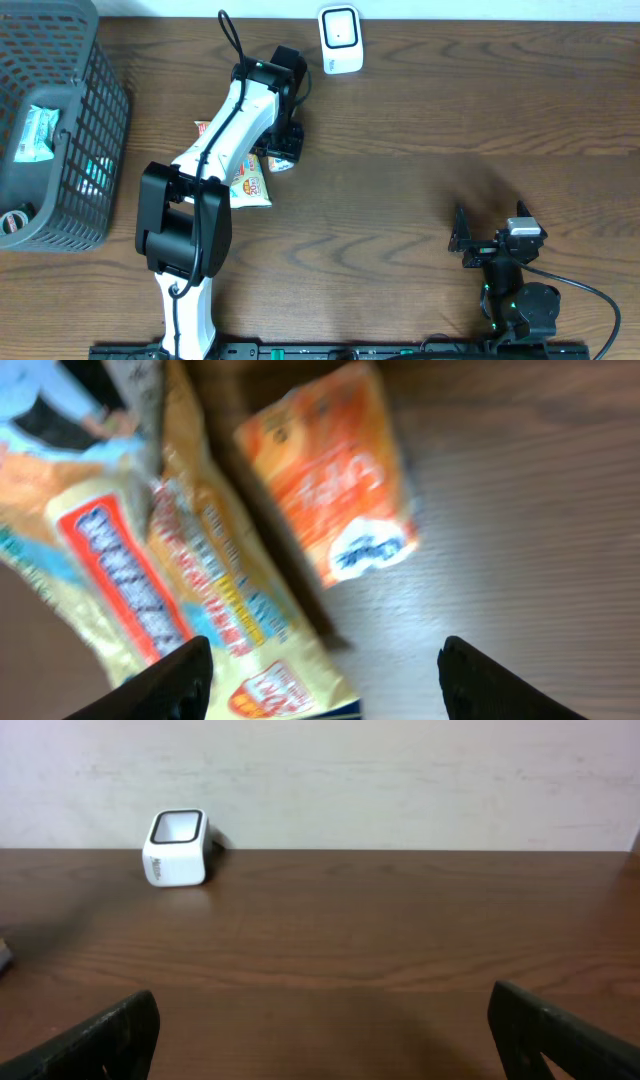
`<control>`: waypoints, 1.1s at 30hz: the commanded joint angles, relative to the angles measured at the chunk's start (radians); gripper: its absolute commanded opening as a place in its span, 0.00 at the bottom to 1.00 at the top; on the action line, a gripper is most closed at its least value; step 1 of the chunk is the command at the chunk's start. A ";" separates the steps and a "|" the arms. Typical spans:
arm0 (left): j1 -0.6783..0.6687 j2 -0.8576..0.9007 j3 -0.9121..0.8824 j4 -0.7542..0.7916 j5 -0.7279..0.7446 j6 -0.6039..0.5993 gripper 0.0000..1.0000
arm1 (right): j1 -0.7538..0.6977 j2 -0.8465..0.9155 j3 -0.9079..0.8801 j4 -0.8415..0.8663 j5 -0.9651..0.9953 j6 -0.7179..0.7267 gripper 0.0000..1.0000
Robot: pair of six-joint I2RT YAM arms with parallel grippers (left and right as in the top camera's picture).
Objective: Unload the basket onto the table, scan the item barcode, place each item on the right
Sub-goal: 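Turn the held tissue pack under the scanner with the left gripper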
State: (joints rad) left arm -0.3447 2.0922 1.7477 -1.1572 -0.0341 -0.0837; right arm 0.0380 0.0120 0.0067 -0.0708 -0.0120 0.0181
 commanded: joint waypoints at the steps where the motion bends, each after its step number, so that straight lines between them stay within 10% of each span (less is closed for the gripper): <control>1: 0.032 -0.017 0.018 -0.038 -0.064 -0.031 0.71 | 0.003 -0.006 -0.001 -0.005 -0.006 0.011 0.99; 10: 0.069 -0.016 -0.116 -0.031 -0.031 -0.067 0.71 | 0.003 -0.006 -0.001 -0.005 -0.006 0.011 0.99; 14: 0.070 -0.016 -0.169 0.066 -0.119 -0.067 0.92 | 0.003 -0.006 -0.002 -0.005 -0.006 0.011 0.99; 19: 0.070 -0.010 -0.187 0.134 -0.135 -0.043 0.93 | 0.003 -0.006 -0.001 -0.005 -0.006 0.011 0.99; 26: 0.070 0.003 -0.207 0.173 -0.053 0.095 0.91 | 0.003 -0.006 -0.002 -0.005 -0.006 0.011 0.99; 33: 0.070 0.003 -0.218 0.208 -0.052 0.095 0.66 | 0.003 -0.006 -0.001 -0.005 -0.006 0.011 0.99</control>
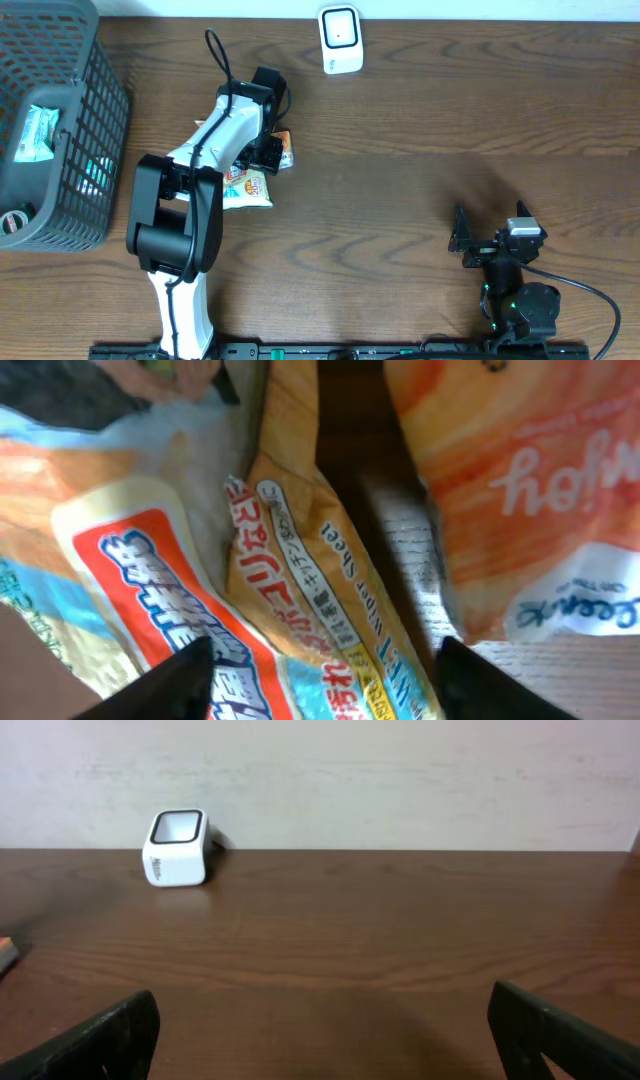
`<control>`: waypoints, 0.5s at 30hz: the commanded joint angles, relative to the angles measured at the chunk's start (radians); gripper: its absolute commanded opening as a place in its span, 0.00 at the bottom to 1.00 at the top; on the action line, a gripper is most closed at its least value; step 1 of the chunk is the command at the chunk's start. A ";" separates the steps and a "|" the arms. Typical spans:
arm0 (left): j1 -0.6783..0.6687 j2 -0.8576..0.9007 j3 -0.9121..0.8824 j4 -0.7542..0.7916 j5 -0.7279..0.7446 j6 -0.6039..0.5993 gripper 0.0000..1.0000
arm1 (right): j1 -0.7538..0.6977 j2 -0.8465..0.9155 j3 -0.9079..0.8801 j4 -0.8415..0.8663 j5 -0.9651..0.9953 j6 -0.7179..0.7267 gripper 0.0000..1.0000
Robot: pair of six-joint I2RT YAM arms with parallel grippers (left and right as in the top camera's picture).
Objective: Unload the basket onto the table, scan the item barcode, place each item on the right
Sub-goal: 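Turn the held tissue pack under the scanner with the left gripper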
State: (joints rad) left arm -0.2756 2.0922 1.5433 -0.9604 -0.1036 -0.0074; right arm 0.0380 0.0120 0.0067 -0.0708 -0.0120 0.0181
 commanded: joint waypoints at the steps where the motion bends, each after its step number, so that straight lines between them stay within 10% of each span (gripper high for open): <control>1: 0.001 0.003 -0.015 0.014 0.018 0.019 0.64 | 0.003 -0.006 -0.001 -0.005 -0.006 0.011 0.99; 6: 0.000 0.003 -0.022 0.031 0.045 0.019 0.19 | 0.003 -0.006 -0.001 -0.005 -0.006 0.011 0.99; 15: -0.018 0.003 -0.022 0.027 0.228 0.113 0.14 | 0.003 -0.006 -0.002 -0.005 -0.006 0.011 0.99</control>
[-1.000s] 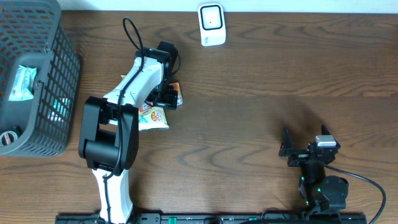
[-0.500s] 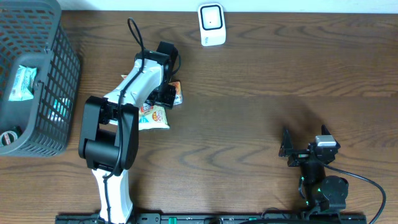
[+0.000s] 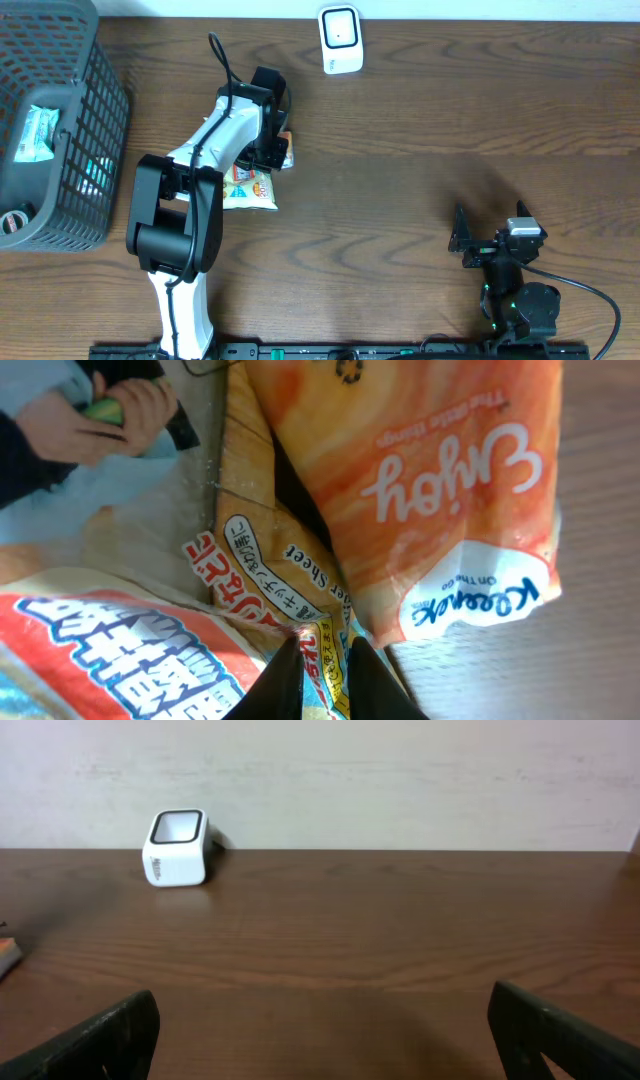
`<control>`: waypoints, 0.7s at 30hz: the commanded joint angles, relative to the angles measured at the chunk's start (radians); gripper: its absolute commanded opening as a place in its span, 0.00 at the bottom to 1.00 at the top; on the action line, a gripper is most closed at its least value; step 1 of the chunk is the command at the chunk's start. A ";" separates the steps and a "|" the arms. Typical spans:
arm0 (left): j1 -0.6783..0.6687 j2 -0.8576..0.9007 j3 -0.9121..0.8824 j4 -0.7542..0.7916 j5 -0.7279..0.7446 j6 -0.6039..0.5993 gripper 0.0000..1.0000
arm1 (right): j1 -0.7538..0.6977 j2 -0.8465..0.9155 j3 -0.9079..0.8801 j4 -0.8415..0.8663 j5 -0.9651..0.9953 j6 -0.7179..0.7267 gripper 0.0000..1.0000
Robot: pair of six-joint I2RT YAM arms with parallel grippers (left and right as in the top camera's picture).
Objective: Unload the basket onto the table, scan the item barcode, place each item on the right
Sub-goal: 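Turn the held tissue pack under the scanner with the left gripper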
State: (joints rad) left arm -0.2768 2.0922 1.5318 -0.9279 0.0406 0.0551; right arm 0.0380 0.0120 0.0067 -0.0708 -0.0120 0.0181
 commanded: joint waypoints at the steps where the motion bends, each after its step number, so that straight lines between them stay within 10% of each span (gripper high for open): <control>1: -0.023 0.003 -0.011 -0.008 0.084 0.060 0.12 | 0.003 -0.006 -0.001 -0.005 -0.006 0.011 0.99; 13: -0.060 -0.024 -0.006 -0.036 0.056 0.120 0.09 | 0.003 -0.006 -0.002 -0.005 -0.006 0.011 0.99; 21: -0.063 -0.093 0.020 -0.137 0.050 -0.016 0.38 | 0.003 -0.006 -0.001 -0.005 -0.006 0.011 0.99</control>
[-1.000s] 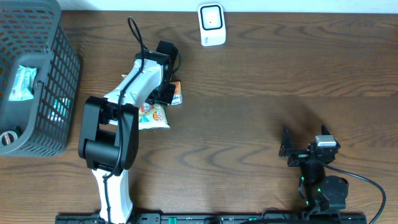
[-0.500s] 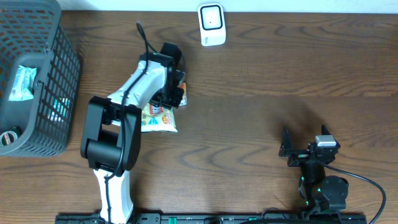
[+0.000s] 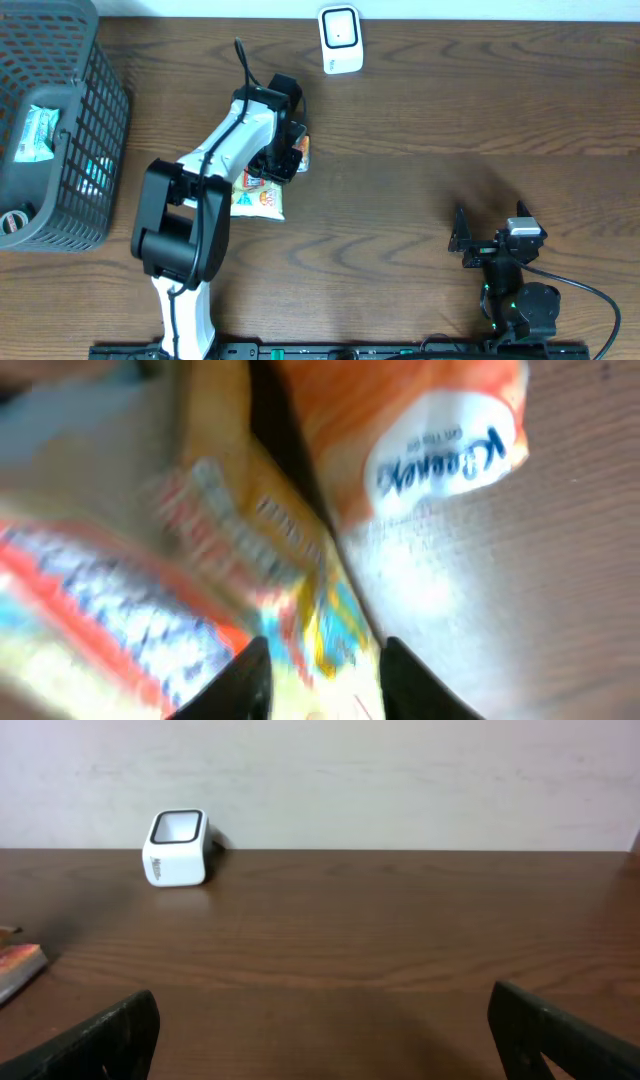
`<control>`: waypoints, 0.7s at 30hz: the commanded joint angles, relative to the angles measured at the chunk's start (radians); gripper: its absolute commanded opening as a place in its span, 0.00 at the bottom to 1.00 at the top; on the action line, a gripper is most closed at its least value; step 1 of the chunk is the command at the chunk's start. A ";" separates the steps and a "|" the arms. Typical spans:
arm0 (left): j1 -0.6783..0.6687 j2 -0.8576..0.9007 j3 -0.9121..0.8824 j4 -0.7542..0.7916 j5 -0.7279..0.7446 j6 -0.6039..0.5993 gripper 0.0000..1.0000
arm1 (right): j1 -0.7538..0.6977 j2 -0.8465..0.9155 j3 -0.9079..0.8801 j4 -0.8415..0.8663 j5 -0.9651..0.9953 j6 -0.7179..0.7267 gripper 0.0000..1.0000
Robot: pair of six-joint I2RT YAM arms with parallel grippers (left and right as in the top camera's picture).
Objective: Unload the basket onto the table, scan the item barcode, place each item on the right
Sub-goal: 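Turn the held tissue pack under the scanner with the left gripper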
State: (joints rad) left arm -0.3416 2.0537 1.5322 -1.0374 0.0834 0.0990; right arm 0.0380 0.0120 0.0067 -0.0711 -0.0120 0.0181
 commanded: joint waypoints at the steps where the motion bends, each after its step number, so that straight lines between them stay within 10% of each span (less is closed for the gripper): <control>1: 0.002 -0.055 0.019 -0.037 0.006 -0.059 0.39 | 0.003 -0.006 -0.001 -0.004 -0.006 0.011 0.99; 7: 0.003 -0.047 0.002 -0.046 0.007 -0.093 0.57 | 0.003 -0.006 -0.001 -0.004 -0.006 0.011 0.99; 21: 0.005 -0.045 -0.158 0.164 -0.043 -0.119 0.58 | 0.003 -0.006 -0.002 -0.004 -0.006 0.011 0.99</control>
State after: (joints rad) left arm -0.3416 2.0087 1.4059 -0.9218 0.0689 -0.0055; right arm 0.0380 0.0120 0.0067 -0.0708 -0.0120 0.0181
